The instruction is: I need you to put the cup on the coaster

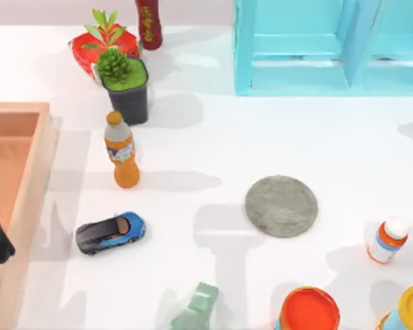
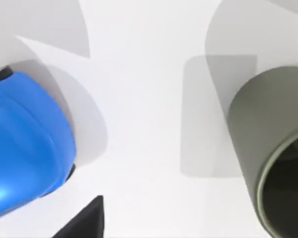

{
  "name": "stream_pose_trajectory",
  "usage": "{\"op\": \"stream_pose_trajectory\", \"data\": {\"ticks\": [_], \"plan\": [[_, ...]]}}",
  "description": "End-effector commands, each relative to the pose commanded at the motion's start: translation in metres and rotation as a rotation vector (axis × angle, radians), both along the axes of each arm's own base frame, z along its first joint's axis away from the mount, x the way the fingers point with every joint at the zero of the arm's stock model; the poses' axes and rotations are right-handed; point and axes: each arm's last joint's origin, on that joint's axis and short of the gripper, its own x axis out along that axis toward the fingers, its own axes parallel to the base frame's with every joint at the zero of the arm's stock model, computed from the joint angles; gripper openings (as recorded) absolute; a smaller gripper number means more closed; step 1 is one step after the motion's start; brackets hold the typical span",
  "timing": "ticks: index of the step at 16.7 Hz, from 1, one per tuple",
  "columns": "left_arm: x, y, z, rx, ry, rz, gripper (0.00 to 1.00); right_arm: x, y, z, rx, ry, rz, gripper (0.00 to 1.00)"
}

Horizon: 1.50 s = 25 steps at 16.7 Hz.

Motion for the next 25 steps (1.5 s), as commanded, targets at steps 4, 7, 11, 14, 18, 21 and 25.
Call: {"op": "stream_pose_trajectory", "data": {"ticks": [4,7,11,14,18,21,25], "plan": [[0.0,0.0,0.0,0.0,0.0,0.0,1.0,0.004,0.003,-0.033,0.001,0.001,0.002,1.0],[0.0,0.0,0.0,0.0,0.0,0.0,1.0,0.004,0.002,-0.037,0.002,0.007,-0.001,1.0],[0.0,0.0,0.0,0.0,0.0,0.0,1.0,0.004,0.002,-0.037,0.002,0.007,-0.001,0.85],[0.0,0.0,0.0,0.0,0.0,0.0,1.0,0.004,0.002,-0.037,0.002,0.007,-0.001,0.62],[0.0,0.0,0.0,0.0,0.0,0.0,1.0,0.004,0.002,-0.037,0.002,0.007,-0.001,0.32],[0.0,0.0,0.0,0.0,0.0,0.0,1.0,0.004,0.002,-0.037,0.002,0.007,-0.001,0.1],[0.0,0.0,0.0,0.0,0.0,0.0,1.0,0.004,0.002,-0.037,0.002,0.007,-0.001,0.0]]}}
